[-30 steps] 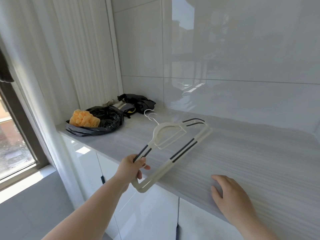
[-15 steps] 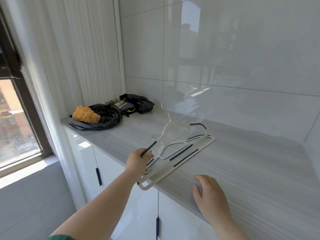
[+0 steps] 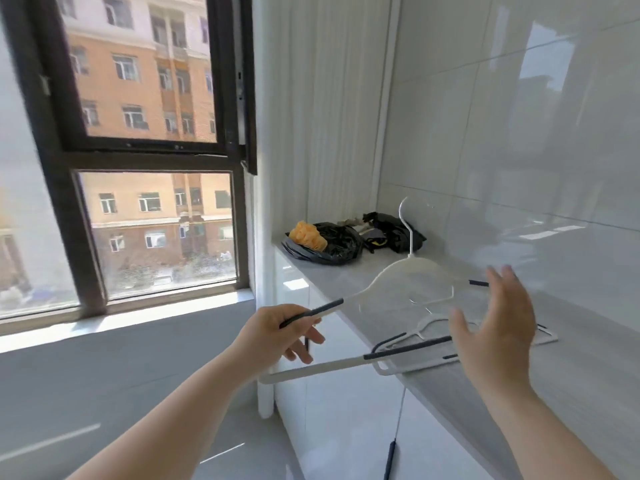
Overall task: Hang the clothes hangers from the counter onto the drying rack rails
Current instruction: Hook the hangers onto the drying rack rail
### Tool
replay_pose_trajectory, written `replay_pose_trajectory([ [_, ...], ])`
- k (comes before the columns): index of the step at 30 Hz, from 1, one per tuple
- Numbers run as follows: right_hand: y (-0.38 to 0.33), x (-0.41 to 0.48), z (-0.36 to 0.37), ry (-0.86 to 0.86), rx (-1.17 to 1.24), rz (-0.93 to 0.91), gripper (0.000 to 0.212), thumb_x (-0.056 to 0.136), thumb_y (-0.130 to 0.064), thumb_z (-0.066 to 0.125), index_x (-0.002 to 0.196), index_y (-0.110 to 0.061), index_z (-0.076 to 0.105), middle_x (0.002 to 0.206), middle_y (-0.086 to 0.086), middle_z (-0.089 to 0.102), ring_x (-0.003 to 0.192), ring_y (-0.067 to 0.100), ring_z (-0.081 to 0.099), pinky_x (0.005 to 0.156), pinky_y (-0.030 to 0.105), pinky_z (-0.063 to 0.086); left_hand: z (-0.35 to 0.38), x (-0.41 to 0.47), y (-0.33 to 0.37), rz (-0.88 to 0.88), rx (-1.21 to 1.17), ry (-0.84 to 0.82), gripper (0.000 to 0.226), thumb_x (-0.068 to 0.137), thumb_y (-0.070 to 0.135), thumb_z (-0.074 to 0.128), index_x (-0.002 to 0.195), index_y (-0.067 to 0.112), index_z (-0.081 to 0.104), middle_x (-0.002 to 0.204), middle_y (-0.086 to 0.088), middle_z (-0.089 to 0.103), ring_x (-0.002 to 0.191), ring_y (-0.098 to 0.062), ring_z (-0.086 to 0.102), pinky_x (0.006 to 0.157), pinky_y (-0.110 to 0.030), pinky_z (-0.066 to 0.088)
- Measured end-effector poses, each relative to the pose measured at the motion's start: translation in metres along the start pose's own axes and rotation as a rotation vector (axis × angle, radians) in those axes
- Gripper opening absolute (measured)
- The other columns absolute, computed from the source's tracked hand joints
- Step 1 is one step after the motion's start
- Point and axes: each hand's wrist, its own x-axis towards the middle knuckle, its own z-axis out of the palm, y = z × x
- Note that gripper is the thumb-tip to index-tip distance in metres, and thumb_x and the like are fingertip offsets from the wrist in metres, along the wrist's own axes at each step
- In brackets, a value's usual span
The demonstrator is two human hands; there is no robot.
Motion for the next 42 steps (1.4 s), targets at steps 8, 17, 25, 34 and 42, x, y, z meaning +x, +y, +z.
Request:
replay_pose_trajectory([
  [8, -0.090, 0.040, -0.042, -0.238, 0.148, -0.227, 0.047, 0.087, -0.035, 0.052, 0.119, -0.001, 0.057, 0.104, 0.018, 0.066, 0.096, 0.034, 0.060, 0.084, 0.036, 0.038, -0.074, -0.085, 0.030, 0.101, 0.078, 0.157, 0.024, 0.092, 0.003, 0.045, 0.080, 0.017, 0.059, 0.058, 0.012, 0.069, 0.044, -0.005, 0.061, 0.046, -0.013, 0.046],
  [17, -0.276, -0.021, -0.032, -0.653, 0.593, -0.423, 0.016, 0.089, -0.036, 0.051, 0.084, -0.022, 0.057, 0.063, -0.004, 0.057, 0.059, 0.012, 0.053, 0.055, 0.022, 0.035, -0.179, -0.254, 0.056, -0.076, 0.678, 0.341, 0.015, 0.091, 0.024, 0.051, 0.078, 0.031, 0.053, 0.067, 0.013, 0.062, 0.052, -0.001, 0.059, 0.056, -0.019, 0.048],
  [25, -0.487, -0.134, -0.066, -0.797, 0.843, -0.557, 0.022, 0.091, -0.040, 0.050, 0.071, -0.031, 0.052, 0.061, -0.009, 0.054, 0.058, 0.007, 0.048, 0.053, 0.023, 0.034, -0.278, -0.439, 0.062, -0.275, 1.290, 0.779, 0.027, 0.094, 0.029, 0.042, 0.119, 0.035, 0.048, 0.112, 0.011, 0.064, 0.103, -0.013, 0.060, 0.085, -0.025, 0.045],
  [34, -0.659, -0.204, -0.124, -0.912, 0.954, -0.791, 0.020, 0.092, -0.039, 0.048, 0.080, -0.027, 0.058, 0.072, -0.005, 0.060, 0.073, 0.018, 0.056, 0.060, 0.026, 0.039, -0.363, -0.609, 0.077, -0.433, 1.095, 0.943, 0.011, 0.091, 0.027, 0.053, 0.084, 0.034, 0.058, 0.066, 0.013, 0.055, 0.049, 0.004, 0.051, 0.053, -0.013, 0.038],
  [42, -0.777, -0.197, -0.170, -0.302, 0.731, -1.097, 0.033, 0.098, -0.027, 0.039, 0.129, -0.020, 0.048, 0.133, -0.003, 0.050, 0.126, 0.017, 0.038, 0.105, 0.031, 0.026, -0.426, -0.681, 0.090, -0.594, 1.187, 1.198, 0.031, 0.091, 0.022, 0.053, 0.065, 0.037, 0.046, 0.064, 0.007, 0.058, 0.053, -0.009, 0.050, 0.054, -0.022, 0.038],
])
